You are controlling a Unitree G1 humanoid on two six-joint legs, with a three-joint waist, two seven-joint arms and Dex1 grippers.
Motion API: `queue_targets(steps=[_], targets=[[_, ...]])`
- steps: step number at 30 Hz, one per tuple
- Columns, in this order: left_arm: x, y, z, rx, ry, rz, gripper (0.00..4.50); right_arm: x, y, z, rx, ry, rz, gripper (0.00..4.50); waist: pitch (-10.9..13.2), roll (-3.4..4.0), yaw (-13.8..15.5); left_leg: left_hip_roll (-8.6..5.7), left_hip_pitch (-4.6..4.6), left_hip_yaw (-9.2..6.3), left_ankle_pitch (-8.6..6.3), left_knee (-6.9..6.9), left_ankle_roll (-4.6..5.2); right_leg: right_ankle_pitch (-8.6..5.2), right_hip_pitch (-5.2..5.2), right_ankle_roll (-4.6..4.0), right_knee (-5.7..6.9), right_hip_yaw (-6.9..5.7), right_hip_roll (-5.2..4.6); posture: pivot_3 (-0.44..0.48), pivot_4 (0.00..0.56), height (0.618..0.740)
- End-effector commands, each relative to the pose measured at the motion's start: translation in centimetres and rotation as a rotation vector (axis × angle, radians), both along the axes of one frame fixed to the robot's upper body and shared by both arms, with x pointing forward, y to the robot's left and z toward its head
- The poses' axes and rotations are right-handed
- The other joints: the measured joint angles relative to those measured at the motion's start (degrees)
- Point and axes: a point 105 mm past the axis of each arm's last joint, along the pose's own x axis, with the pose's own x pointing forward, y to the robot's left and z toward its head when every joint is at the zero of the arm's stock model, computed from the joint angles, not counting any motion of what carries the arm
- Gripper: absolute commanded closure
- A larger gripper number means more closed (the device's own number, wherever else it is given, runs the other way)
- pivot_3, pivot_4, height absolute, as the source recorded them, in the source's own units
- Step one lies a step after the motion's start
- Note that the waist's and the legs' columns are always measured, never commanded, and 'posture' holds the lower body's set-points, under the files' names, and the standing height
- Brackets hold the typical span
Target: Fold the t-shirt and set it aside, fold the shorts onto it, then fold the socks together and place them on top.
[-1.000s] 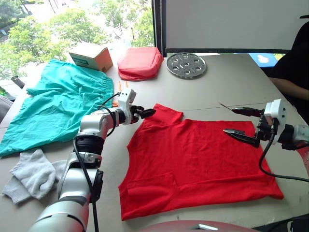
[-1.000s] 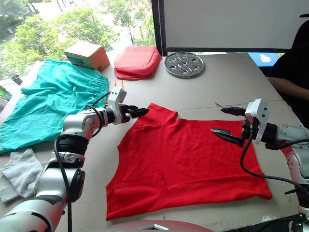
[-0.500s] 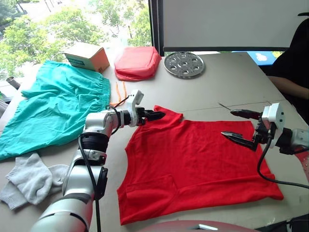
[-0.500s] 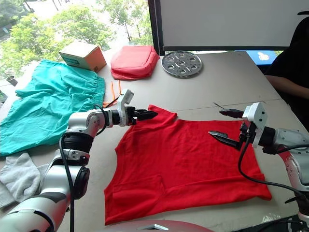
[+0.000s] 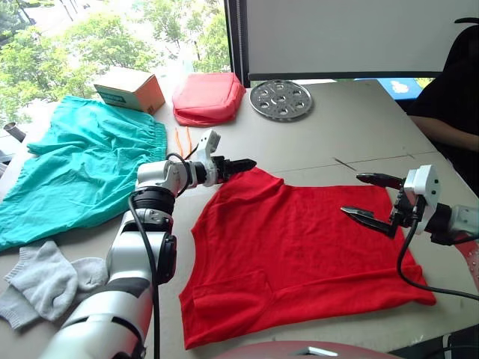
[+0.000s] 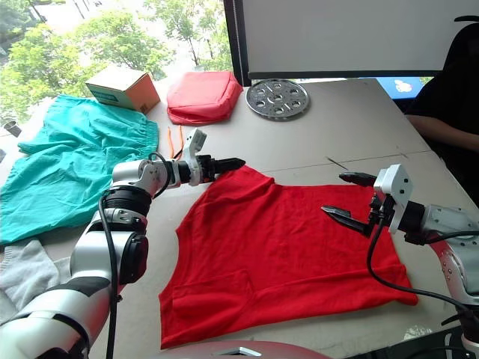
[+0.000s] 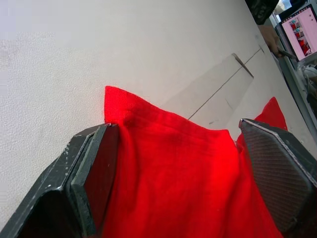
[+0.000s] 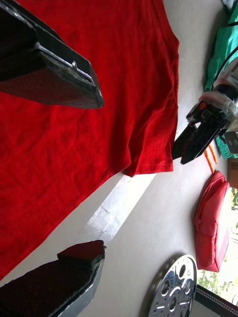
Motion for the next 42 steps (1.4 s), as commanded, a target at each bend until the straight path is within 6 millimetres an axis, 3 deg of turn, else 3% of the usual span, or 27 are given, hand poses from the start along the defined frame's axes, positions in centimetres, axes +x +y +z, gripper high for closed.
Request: queue_targets(steps=[1,3,6,9,12,22,31,35,40,42], targets=[[0.4,1.1,-1.1,0.142,-0.030,0.022,0.31,-0.3,-0.1,1.4,-0.004,-0.066,-0.001,0.03,0.00,0.00,0.00,0.00,0.01,0.00,0.02,0.01,-0.04,0.01,0.00,0.01,0.01,0.00,0.00,0.000,0.150,0.740],[0.5,0.4,-1.5,0.189,-0.056,-0.003,0.31,-0.3,-0.1,1.4,-0.004,-0.065,-0.003,0.03,-0.01,0.01,0.12,0.02,0.06,0.00,0.05,0.01,-0.09,0.01,0.02,0.02,0.03,0.02,0.00,0.000,0.150,0.740],[0.6,-0.1,-2.0,0.257,-0.102,-0.024,1.59,-0.4,-0.2,1.3,-0.006,-0.062,-0.006,0.00,-0.01,0.02,0.21,0.12,0.04,-0.01,0.10,0.03,-0.17,-0.16,0.02,0.13,0.02,0.03,-0.02,0.000,0.150,0.740],[0.6,-0.7,-2.2,0.267,-0.130,-0.028,3.26,-0.3,-0.4,0.7,-0.012,-0.029,-0.021,0.00,-0.01,0.02,0.41,0.13,0.02,-0.04,0.09,0.03,-0.16,-0.08,0.03,0.01,0.02,0.03,-0.05,0.000,0.150,0.740],[0.7,-0.6,-1.7,0.231,-0.153,-0.010,4.43,-0.1,-0.8,0.1,-0.018,-0.002,-0.045,0.00,-0.01,0.02,0.62,0.10,-0.06,-0.10,0.06,0.01,-0.10,0.07,0.01,0.11,-0.05,0.01,-0.04,0.000,0.150,0.740],[0.3,2.4,1.0,0.138,-0.317,0.017,4.47,2.4,-3.1,-1.4,-0.080,0.014,-0.174,0.00,0.15,-0.04,-0.01,0.11,-0.15,0.03,-0.01,-0.05,0.00,0.06,-0.15,0.08,-0.13,0.09,-0.05,0.000,0.150,0.740],[-0.6,1.6,4.0,0.132,-0.517,-0.010,4.47,2.2,-2.6,-1.0,-0.050,-0.001,-0.133,0.00,0.18,-0.06,0.13,0.12,-0.19,0.02,-0.02,-0.08,0.01,0.09,-0.16,0.11,-0.16,0.12,-0.08,0.000,0.150,0.740],[-2.3,0.4,5.5,0.132,-0.639,-0.107,4.47,3.4,-4.5,-2.6,-0.083,0.117,-0.252,0.00,0.18,-0.06,0.07,0.13,-0.17,0.03,-0.02,-0.08,0.01,0.07,-0.16,0.06,-0.15,0.15,-0.10,0.000,0.150,0.740],[-3.0,0.3,4.8,0.147,-0.632,-0.136,4.47,6.3,-7.7,-4.8,-0.245,0.230,-0.413,0.00,0.22,0.00,-0.03,0.11,-0.11,0.19,-0.02,-0.06,0.01,-0.02,-0.16,-0.13,-0.15,0.23,-0.19,0.000,0.150,0.740],[-3.1,0.2,4.8,0.147,-0.633,-0.135,4.47,7.7,-8.7,-4.9,-0.223,0.304,-0.499,0.00,0.24,0.04,-0.15,0.11,-0.11,0.23,-0.02,-0.07,0.02,-0.02,-0.20,-0.13,-0.14,0.25,-0.17,0.000,0.150,0.740]])
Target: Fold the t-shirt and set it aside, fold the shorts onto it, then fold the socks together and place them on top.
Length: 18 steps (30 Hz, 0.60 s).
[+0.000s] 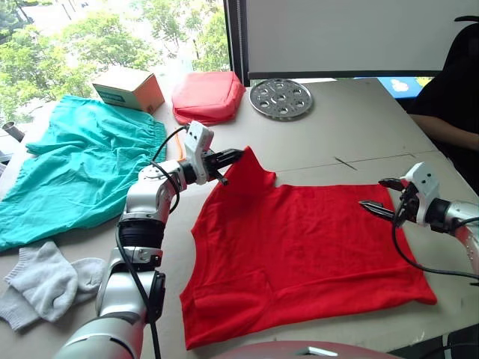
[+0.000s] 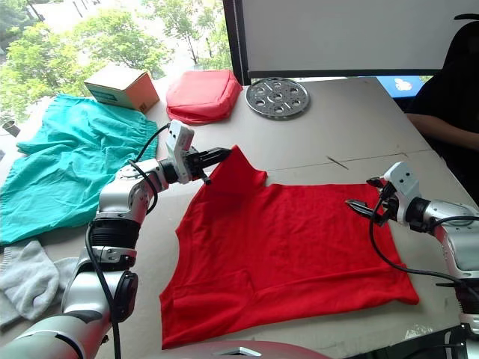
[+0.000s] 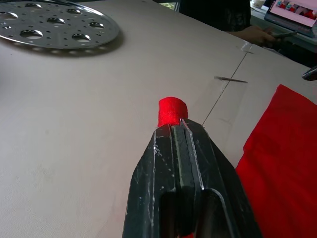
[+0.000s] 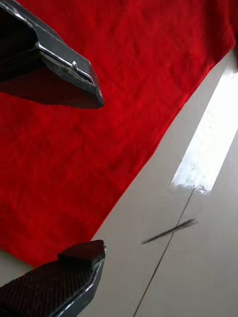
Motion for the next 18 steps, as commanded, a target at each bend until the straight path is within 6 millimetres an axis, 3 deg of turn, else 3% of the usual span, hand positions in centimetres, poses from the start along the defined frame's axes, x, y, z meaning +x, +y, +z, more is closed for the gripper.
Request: queue_targets(steps=[1,5,10,13,15,16,18], targets=[[-0.4,-0.2,1.4,-0.008,-0.064,-0.019,4.47,2.3,-2.2,0.5,0.005,0.072,-0.166,0.00,0.02,0.04,-0.18,0.01,0.03,0.01,0.00,0.00,0.00,0.00,0.00,0.00,0.01,0.01,0.03,0.000,0.150,0.740],[-0.5,0.4,1.6,-0.022,-0.073,0.014,4.47,3.6,-2.7,0.7,0.035,0.133,-0.230,0.00,0.03,0.04,0.10,0.01,-0.18,-0.01,0.01,-0.11,-0.01,0.01,-0.22,-0.01,0.00,0.03,0.09,0.000,0.150,0.740],[-1.0,0.9,1.5,-0.030,-0.073,0.044,4.47,3.0,-2.2,-0.9,0.033,0.233,-0.200,0.00,0.03,0.03,0.12,-0.02,-0.26,-0.11,0.01,-0.12,-0.01,0.02,-0.22,0.00,-0.02,-0.02,0.07,0.000,0.150,0.740],[-1.3,1.1,1.4,-0.034,-0.074,0.061,4.50,2.0,-1.5,-1.9,0.029,0.289,-0.143,1.42,0.00,-0.02,0.04,-0.01,-0.19,-0.07,0.01,-0.09,0.00,0.01,-0.18,-0.01,0.00,0.02,0.08,0.000,0.150,0.740],[-1.4,1.2,1.5,-0.043,-0.075,0.072,4.50,1.6,-1.4,-2.4,0.013,0.308,-0.125,2.05,-0.04,-0.08,0.02,-0.01,-0.14,-0.06,0.01,-0.07,0.00,0.01,-0.15,0.00,0.01,0.01,0.09,0.000,0.150,0.740],[-1.4,1.2,1.5,-0.044,-0.074,0.074,4.50,1.5,-1.5,-2.5,0.012,0.308,-0.126,2.66,-0.05,-0.10,0.01,0.00,-0.12,-0.06,0.01,-0.07,-0.01,0.01,-0.14,0.00,0.01,0.01,0.11,0.000,0.150,0.740],[-1.7,1.3,1.2,-0.045,-0.070,0.078,4.50,1.8,-1.4,-2.2,0.013,0.269,-0.108,3.48,-0.07,-0.12,-0.02,0.00,-0.10,-0.06,0.01,-0.08,-0.01,0.01,-0.12,0.01,0.00,0.01,0.13,0.000,0.150,0.740]])
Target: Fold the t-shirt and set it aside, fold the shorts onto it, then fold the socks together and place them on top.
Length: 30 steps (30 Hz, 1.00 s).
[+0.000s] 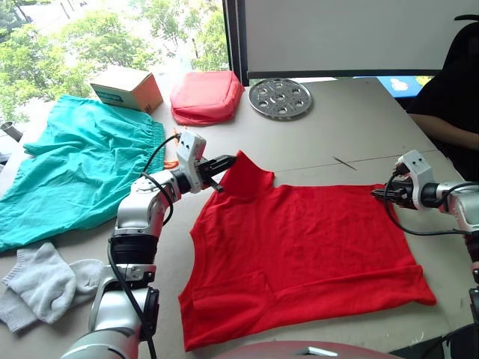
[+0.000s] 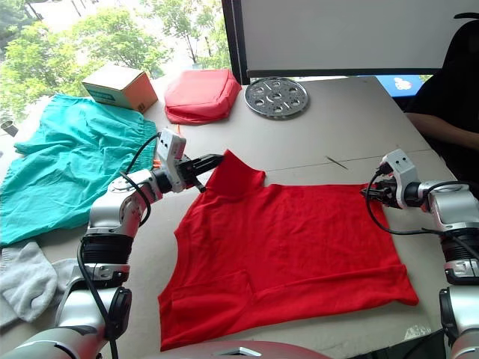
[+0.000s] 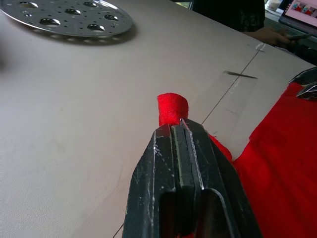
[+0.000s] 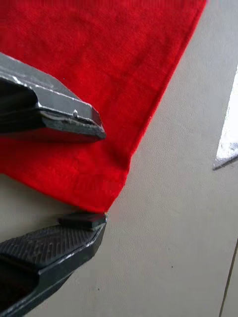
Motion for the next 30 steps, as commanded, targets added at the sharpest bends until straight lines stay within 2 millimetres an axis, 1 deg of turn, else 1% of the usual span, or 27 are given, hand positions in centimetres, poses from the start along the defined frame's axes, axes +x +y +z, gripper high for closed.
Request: queue_targets(steps=[1,2,3,6,8,10,12,14,18,21,26,28,30], targets=[[-0.5,-0.1,1.3,-0.018,-0.052,-0.004,4.50,-0.2,0.3,-0.6,0.000,-0.014,0.051,3.93,-0.01,0.00,-0.05,0.00,0.01,0.01,0.00,0.00,0.00,0.02,0.00,0.03,0.00,0.00,0.00,0.000,0.150,0.740],[-0.6,-0.1,1.2,-0.019,-0.051,-0.003,4.50,0.0,0.3,-0.3,0.004,-0.038,0.048,4.40,-0.01,0.00,-0.07,0.00,0.02,0.01,0.00,0.00,0.00,0.07,0.00,0.12,0.00,0.00,0.00,0.000,0.150,0.740],[-0.6,-0.1,1.2,-0.020,-0.051,-0.003,4.50,0.2,0.3,-0.1,0.007,-0.052,0.045,4.46,0.00,0.00,-0.09,-0.01,0.03,0.02,0.00,0.00,0.00,0.09,0.01,0.15,0.00,0.01,0.00,0.000,0.150,0.740],[-0.5,0.0,1.3,-0.015,-0.059,0.000,4.50,1.0,0.3,1.5,0.023,-0.158,0.049,4.46,0.01,0.01,-0.10,-0.03,0.03,0.04,0.01,0.02,-0.01,0.09,0.01,0.15,0.01,0.01,0.01,0.000,0.150,0.740],[-0.2,0.5,1.6,-0.007,-0.089,0.010,4.50,1.2,0.2,2.2,-0.013,-0.227,0.069,4.46,0.05,0.08,-0.12,-0.03,0.03,0.08,0.01,0.02,-0.01,0.09,0.01,0.15,0.01,0.03,0.00,0.000,0.150,0.740],[0.0,0.9,2.0,-0.004,-0.115,0.011,4.50,1.3,0.2,2.6,-0.014,-0.270,0.080,4.46,0.07,0.12,-0.02,-0.06,0.02,0.07,0.01,0.01,-0.01,0.09,0.00,0.15,0.00,0.03,0.00,0.000,0.150,0.740],[-0.4,1.2,2.5,0.018,-0.152,-0.023,4.50,1.1,0.3,2.9,-0.027,-0.317,0.106,4.46,0.08,0.11,-0.02,-0.10,0.01,0.06,0.01,-0.02,-0.02,0.10,-0.02,0.17,0.00,0.02,0.01,0.000,0.150,0.740],[-1.4,1.4,2.5,0.076,-0.197,-0.096,4.50,0.8,0.4,3.3,-0.010,-0.385,0.120,4.46,0.08,0.11,-0.01,-0.12,-0.02,0.04,0.04,-0.04,-0.08,0.11,-0.04,0.19,-0.01,0.01,0.02,0.000,0.150,0.740],[-4.2,1.1,1.7,0.151,-0.246,-0.241,4.50,-0.4,-0.5,2.6,-0.029,-0.414,0.133,4.46,0.09,0.15,-0.06,-0.03,0.03,0.12,0.08,-0.09,-0.14,0.03,-0.04,0.05,-0.02,0.08,-0.01,0.000,0.150,0.740],[-5.7,1.1,1.1,0.210,-0.301,-0.300,4.50,-1.2,-1.1,2.3,-0.026,-0.441,0.128,4.46,0.12,0.20,0.05,0.04,0.03,0.15,0.00,-0.08,-0.01,-0.01,-0.05,-0.02,-0.04,0.11,-0.05,0.000,0.150,0.740],[-8.2,1.0,-1.2,0.350,-0.372,-0.406,4.50,-1.5,-1.5,2.3,-0.008,-0.478,0.105,4.46,0.14,0.23,0.00,0.08,0.11,0.28,-0.01,-0.06,0.01,-0.01,-0.04,-0.03,-0.02,0.21,-0.10,0.000,0.150,0.740],[-8.9,1.0,-1.9,0.385,-0.395,-0.433,4.50,-1.6,-1.6,2.3,-0.003,-0.495,0.102,4.46,0.14,0.24,0.02,0.11,0.11,0.29,-0.02,-0.09,0.02,-0.01,-0.06,-0.04,-0.03,0.22,-0.11,0.000,0.150,0.740],[-9.3,1.5,-2.6,0.423,-0.406,-0.449,4.50,-1.8,-1.8,2.6,0.018,-0.523,0.084,4.46,0.14,0.24,0.15,0.15,0.09,0.27,-0.02,-0.12,0.04,-0.01,-0.07,-0.05,-0.05,0.20,-0.13,0.000,0.150,0.740]])
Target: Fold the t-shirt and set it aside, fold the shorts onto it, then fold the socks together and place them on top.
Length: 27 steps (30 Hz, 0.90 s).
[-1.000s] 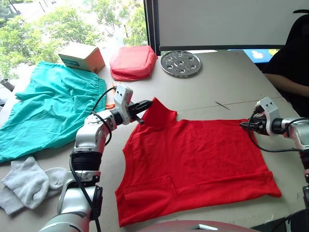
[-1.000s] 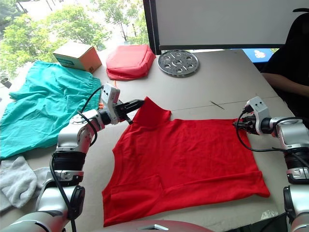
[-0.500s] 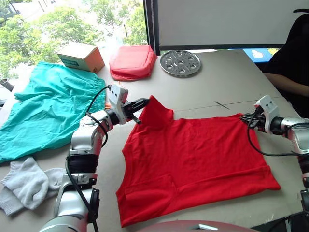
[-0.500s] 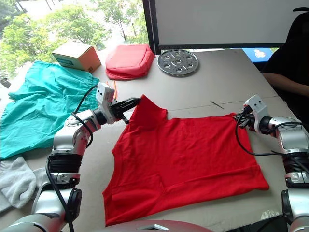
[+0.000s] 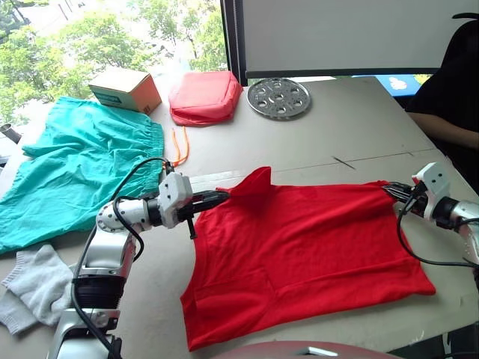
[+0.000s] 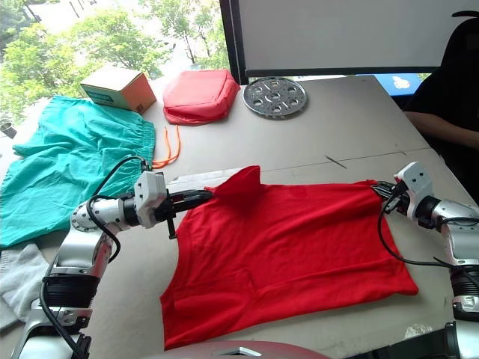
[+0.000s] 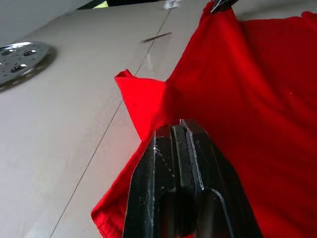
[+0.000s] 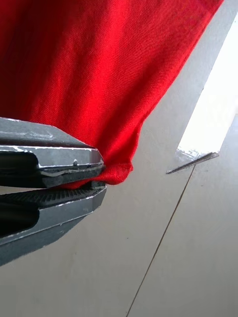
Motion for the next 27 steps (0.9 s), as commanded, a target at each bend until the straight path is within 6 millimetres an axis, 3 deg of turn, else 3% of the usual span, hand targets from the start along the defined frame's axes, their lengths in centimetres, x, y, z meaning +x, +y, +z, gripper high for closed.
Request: queue_targets(steps=[1,8,12,13,14,17,20,27], targets=[[-0.9,0.4,-0.1,0.079,-0.094,-0.055,4.50,0.0,-0.7,1.8,0.041,-0.104,-0.028,4.46,0.01,0.01,0.03,0.01,-0.01,0.00,0.00,0.00,0.00,0.00,0.00,0.00,0.00,0.00,-0.02,0.000,0.150,0.740],[-2.6,2.0,-2.3,0.161,-0.104,-0.110,4.50,-0.3,-1.1,1.4,0.033,-0.105,-0.044,4.46,0.02,0.09,0.03,0.03,-0.01,0.06,-0.04,-0.02,0.06,0.00,-0.09,-0.01,-0.02,0.05,-0.44,0.000,0.150,0.740],[1.8,3.1,0.7,-0.185,0.143,0.197,4.50,-0.6,0.0,0.8,0.044,-0.067,0.015,4.46,0.02,0.09,0.22,0.01,-0.07,0.00,-0.04,0.01,0.06,0.00,-0.07,0.01,0.01,0.03,-0.54,0.000,0.150,0.740],[2.2,3.0,0.9,-0.223,0.214,0.208,3.84,-0.7,0.3,0.8,0.059,-0.054,0.033,4.50,0.02,0.09,0.17,0.00,-0.09,-0.03,-0.03,0.05,0.07,0.01,-0.06,0.02,0.03,-0.09,-0.53,0.000,0.150,0.740],[2.4,2.8,0.9,-0.254,0.295,0.221,3.80,-0.8,0.5,0.8,0.073,-0.044,0.050,4.50,0.02,0.09,0.02,-0.01,-0.09,-0.03,-0.03,0.06,0.07,0.01,-0.05,0.03,0.04,-0.20,-0.47,0.000,0.150,0.740],[3.9,2.1,0.2,-0.278,0.496,0.320,2.27,-0.7,0.7,1.0,0.062,-0.062,0.053,4.50,0.02,0.09,-0.23,-0.05,-0.04,0.01,-0.05,0.06,0.12,0.10,0.02,0.22,0.05,-0.14,-0.03,0.000,0.150,0.740],[5.5,1.0,0.2,-0.297,0.652,0.395,1.20,-0.7,1.2,1.1,0.072,-0.061,0.073,4.50,0.05,0.05,-0.05,-0.08,-0.01,-0.05,-0.05,0.08,0.12,0.13,0.06,0.29,0.08,-0.12,0.10,0.000,0.150,0.740],[7.6,0.5,0.8,-0.313,0.883,0.538,1.20,-0.7,2.1,1.7,0.083,-0.065,0.100,4.50,0.08,0.03,-0.68,-0.21,0.09,-0.16,-0.05,0.16,0.11,0.12,0.23,0.30,0.08,-0.14,0.21,0.000,0.150,0.740]])
